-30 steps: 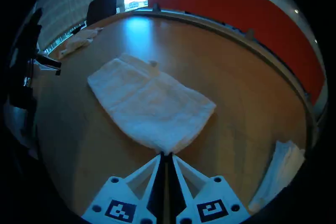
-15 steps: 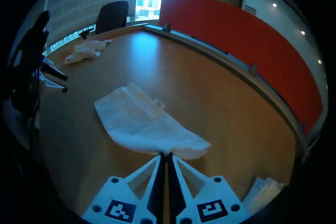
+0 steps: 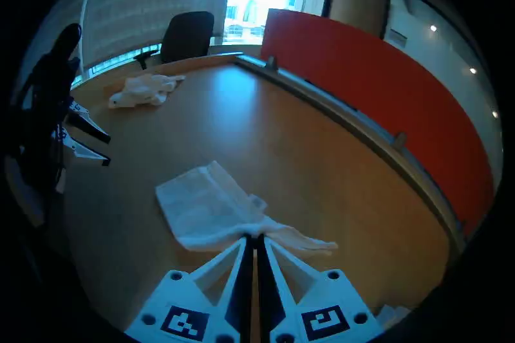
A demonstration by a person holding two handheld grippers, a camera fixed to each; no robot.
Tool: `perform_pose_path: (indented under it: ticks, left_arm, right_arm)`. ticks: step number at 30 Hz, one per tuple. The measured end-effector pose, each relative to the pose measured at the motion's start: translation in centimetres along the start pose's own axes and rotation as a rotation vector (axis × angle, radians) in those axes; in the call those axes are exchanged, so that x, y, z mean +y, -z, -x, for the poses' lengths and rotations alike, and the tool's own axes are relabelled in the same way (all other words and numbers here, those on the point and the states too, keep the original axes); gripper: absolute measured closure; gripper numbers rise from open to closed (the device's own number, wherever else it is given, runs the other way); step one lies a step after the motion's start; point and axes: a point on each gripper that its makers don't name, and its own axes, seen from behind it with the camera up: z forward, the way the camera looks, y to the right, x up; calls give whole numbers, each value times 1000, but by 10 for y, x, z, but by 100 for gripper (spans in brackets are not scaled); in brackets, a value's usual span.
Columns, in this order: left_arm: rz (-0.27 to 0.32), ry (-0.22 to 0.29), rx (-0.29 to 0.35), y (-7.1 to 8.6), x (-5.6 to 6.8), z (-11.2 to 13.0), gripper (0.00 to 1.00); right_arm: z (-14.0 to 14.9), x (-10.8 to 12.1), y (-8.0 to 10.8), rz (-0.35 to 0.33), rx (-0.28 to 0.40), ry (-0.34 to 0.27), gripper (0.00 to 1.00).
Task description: Fold towel
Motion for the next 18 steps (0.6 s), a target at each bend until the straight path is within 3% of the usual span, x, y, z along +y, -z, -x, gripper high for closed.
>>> perform_pose_path:
  ticks: [9,18]
  left_arm:
    - [-2,13,16,6,-3,-5,9]
    - [-6,41,48,22,-8,-14,9]
  right_arm:
    - [-8,-7,-6,-18,-3,18,94]
    - [-24,-30,-23,-64,-10,67,94]
